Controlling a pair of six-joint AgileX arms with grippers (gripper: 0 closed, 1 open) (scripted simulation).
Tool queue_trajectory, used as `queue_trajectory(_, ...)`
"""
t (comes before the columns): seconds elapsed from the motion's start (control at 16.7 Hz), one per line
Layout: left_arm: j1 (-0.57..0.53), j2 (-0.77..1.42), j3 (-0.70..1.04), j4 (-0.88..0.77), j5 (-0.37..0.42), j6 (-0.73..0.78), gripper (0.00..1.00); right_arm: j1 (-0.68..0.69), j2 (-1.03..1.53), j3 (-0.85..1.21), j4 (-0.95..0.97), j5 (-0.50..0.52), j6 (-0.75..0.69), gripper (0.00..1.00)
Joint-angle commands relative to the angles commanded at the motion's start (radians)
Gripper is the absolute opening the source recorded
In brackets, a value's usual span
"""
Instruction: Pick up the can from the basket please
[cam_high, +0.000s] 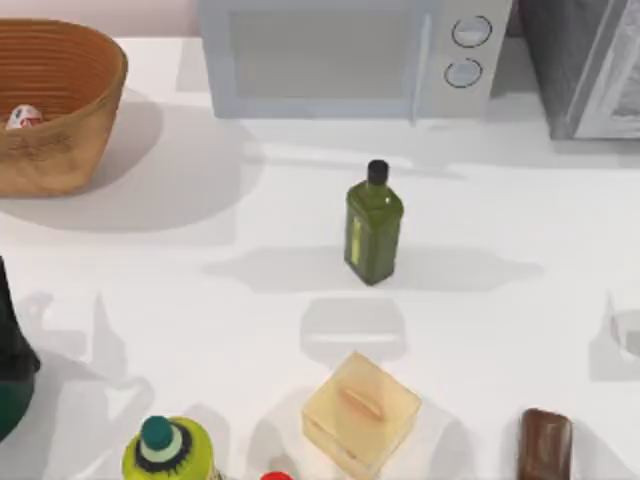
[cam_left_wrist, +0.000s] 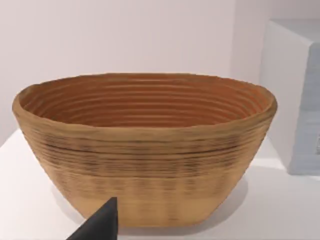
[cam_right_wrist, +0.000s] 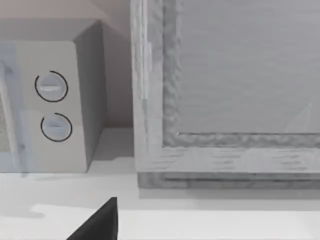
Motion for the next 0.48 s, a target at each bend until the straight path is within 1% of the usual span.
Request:
queue_trajectory(0.24, 0.001, 0.019, 0.026, -0.010, -0.001, 0.001, 1.00, 0.000, 0.000, 0.000, 0.000, 0.000, 0.000, 1.00)
queue_trajectory(0.48, 0.009, 0.154, 0.193, -0.083, -0.002, 0.009, 1.00, 0.000, 0.000, 0.000, 0.000, 0.000, 0.000, 1.00)
